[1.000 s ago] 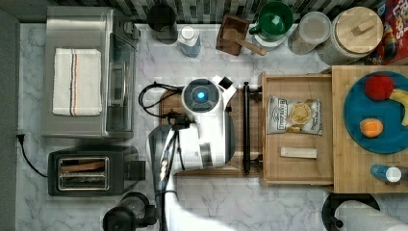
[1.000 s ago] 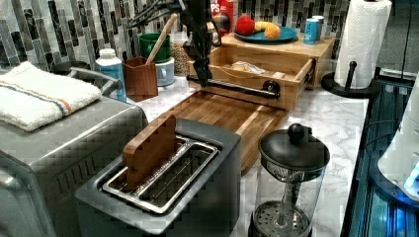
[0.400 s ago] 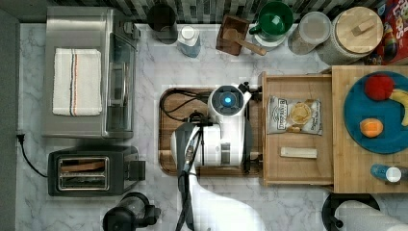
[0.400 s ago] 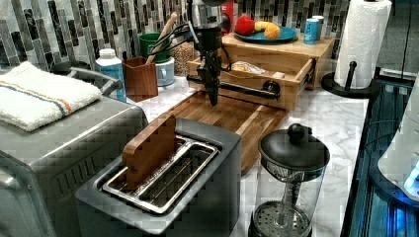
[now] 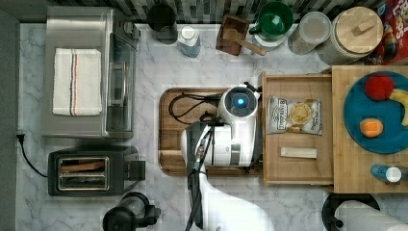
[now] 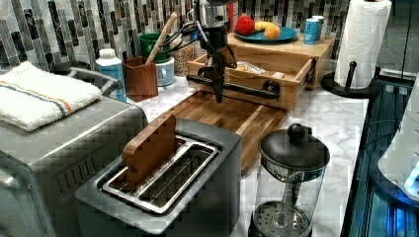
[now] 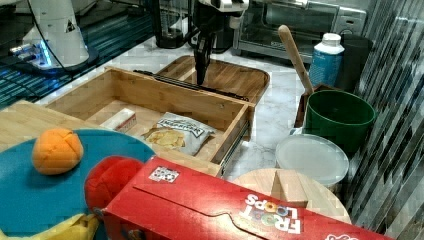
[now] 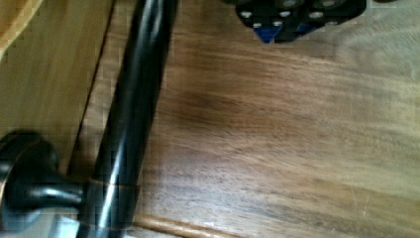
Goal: Close the drawer.
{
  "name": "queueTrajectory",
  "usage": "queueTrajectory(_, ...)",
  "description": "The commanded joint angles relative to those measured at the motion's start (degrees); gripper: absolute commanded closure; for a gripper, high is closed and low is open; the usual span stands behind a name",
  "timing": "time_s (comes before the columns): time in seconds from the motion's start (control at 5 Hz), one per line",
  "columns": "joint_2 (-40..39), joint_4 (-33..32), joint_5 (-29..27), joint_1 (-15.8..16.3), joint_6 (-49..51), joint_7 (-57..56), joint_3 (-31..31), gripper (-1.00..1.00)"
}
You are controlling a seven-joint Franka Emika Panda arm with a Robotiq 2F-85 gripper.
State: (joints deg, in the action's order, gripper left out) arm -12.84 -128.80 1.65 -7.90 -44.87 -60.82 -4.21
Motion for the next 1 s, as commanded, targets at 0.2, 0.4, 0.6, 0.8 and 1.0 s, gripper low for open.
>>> queueTrajectory(0.2, -3.0, 6.5, -1.9, -5.9, -0.7, -14.2, 2.8, 1.0)
queueTrajectory(0.4, -3.5, 7.4, -2.5, -8.6, -0.2, -16.5, 3.4, 1.0)
queueTrajectory(0.6, -3.9, 10.3, -1.0, -10.0, 2.5, -17.5, 5.6, 1.0)
queueTrajectory(0.8, -3.6, 11.8, 0.7, -12.0, 1.8, -18.5, 8.1, 1.0)
queueTrajectory(1.0, -5.8, 15.3, 0.7, -15.3, 1.0, -24.0, 9.2, 1.0)
